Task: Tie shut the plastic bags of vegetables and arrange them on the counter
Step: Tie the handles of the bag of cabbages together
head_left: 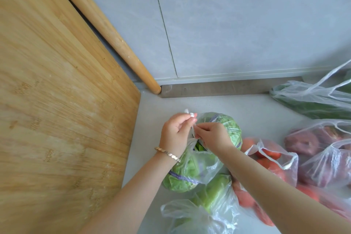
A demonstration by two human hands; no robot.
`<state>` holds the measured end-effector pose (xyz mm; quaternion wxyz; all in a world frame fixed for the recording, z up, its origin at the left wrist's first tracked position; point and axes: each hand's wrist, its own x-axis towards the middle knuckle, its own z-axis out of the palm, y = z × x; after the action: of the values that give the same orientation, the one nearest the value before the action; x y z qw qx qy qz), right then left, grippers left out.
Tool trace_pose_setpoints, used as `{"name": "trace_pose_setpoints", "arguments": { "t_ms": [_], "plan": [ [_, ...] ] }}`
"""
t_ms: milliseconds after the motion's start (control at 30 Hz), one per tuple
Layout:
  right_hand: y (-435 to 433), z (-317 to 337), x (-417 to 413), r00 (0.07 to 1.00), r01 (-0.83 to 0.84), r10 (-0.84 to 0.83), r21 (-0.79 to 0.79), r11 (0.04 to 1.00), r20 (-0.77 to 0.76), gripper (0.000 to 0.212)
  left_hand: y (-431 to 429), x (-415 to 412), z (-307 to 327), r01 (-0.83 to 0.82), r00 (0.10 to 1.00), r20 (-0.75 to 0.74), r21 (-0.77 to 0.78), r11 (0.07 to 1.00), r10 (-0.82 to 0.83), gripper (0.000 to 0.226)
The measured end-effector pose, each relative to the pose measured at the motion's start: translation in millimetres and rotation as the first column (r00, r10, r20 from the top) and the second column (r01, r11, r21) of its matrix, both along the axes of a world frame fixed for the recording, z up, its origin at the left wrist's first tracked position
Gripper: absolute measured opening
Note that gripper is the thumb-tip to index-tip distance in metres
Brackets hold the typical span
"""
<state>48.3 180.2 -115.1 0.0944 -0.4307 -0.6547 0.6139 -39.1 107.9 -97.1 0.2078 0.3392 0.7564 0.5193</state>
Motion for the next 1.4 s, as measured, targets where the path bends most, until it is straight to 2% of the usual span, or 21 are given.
{"name": "trace_pose_setpoints", "arguments": {
  "t_ms": [67, 133, 200, 233, 333, 400, 467, 533, 600, 667, 767, 867, 967, 1067, 1167, 1300, 1400],
  "plan": [
    [4.6, 5.4, 1.5, 0.978, -0.186, 0.174, 0.097, 0.978, 0.119, 0.038, 6.3, -4.7, 2.2, 0.114, 0.982, -0.143, -0.076, 0.991, -0.124, 0.015],
    [9.2, 11.7, 2.7, 0.932, -0.312, 0.29, 0.077, 0.947, 0.216, 0.035, 15.6, -7.6, 3.5, 0.235, 0.915, -0.293, -0.176, 0.956, -0.279, 0.016],
    [11.2, 12.5, 5.0, 0.904, -0.373, 0.348, 0.061, 0.926, 0.248, 0.028, 24.7, -7.5, 4.8, 0.294, 0.862, -0.34, -0.267, 0.918, -0.376, 0.016],
    [11.2, 10.5, 6.4, 0.903, -0.379, 0.354, 0.064, 0.923, 0.243, 0.024, 28.5, -6.6, 5.3, 0.288, 0.872, -0.313, -0.295, 0.911, -0.377, 0.015],
    [8.2, 6.0, 9.0, 0.928, -0.331, 0.31, 0.073, 0.941, 0.206, 0.034, 32.3, -6.6, 4.7, 0.202, 0.951, -0.168, -0.297, 0.933, -0.259, 0.012],
    [7.5, 3.5, 9.4, 0.965, -0.238, 0.236, 0.001, 0.971, 0.116, 0.038, 26.9, -8.4, 0.1, 0.179, 0.974, -0.084, -0.299, 0.937, -0.213, 0.015],
    [7.5, 0.5, 10.7, 0.988, -0.153, 0.156, -0.105, 0.983, 0.018, 0.033, 16.5, -9.1, -4.3, 0.188, 0.979, -0.017, -0.299, 0.936, -0.202, 0.021],
    [6.3, -2.8, 12.2, 0.993, -0.115, 0.111, -0.157, 0.981, -0.031, 0.028, 5.3, -8.8, -9.1, 0.17, 0.985, 0.039, -0.231, 0.958, -0.165, 0.028],
    [4.0, -4.7, 12.3, 0.996, -0.057, 0.042, -0.198, 0.979, -0.077, 0.025, -2.5, -10.4, -13.6, 0.066, 0.997, 0.044, -0.16, 0.985, -0.06, 0.025],
    [4.3, -4.0, 12.2, 0.992, 0.016, -0.045, -0.229, 0.973, -0.122, 0.018, -6.4, -13.4, -17.6, -0.002, 0.999, 0.049, -0.163, 0.987, 0.01, 0.018],
    [5.8, -4.9, 12.2, 0.99, 0.064, -0.083, -0.162, 0.985, -0.117, 0.017, -8.6, -13.5, -19.1, 0.036, 0.996, 0.088, -0.223, 0.974, -0.017, 0.014],
    [0.7, -4.9, 10.6, 0.991, 0.097, -0.099, -0.026, 0.995, -0.089, 0.02, -8.2, -15.7, -17.9, 0.055, 0.998, 0.043, -0.24, 0.969, -0.046, 0.013],
    [-4.9, -4.9, 9.3, 0.985, 0.119, -0.111, 0.051, 0.992, -0.129, 0.023, -5.5, -22.3, -13.8, 0.102, 0.994, 0.004, -0.3, 0.948, -0.106, 0.011],
    [-4.0, -5.4, 9.6, 0.979, 0.126, -0.122, 0.011, 0.992, -0.165, 0.011, -5.1, -22.7, -9.0, 0.203, 0.974, -0.017, -0.379, 0.903, -0.226, 0.012],
    [1.7, -4.3, 10.6, 0.98, 0.089, -0.092, -0.023, 0.996, -0.177, 0.018, -5.8, -17.1, -7.5, 0.268, 0.95, -0.044, -0.4, 0.877, -0.31, 0.019],
    [4.5, -3.6, 12.2, 0.978, 0.067, -0.079, -0.071, 0.995, -0.191, 0.021, -4.7, -19.0, -10.1, 0.304, 0.94, -0.051, -0.321, 0.897, -0.337, 0.014],
    [4.6, -7.1, 12.7, 0.976, 0.104, -0.122, -0.107, 0.989, -0.182, 0.022, -2.5, -20.8, -13.8, 0.285, 0.947, -0.053, -0.327, 0.901, -0.318, 0.015]
  ]
}}
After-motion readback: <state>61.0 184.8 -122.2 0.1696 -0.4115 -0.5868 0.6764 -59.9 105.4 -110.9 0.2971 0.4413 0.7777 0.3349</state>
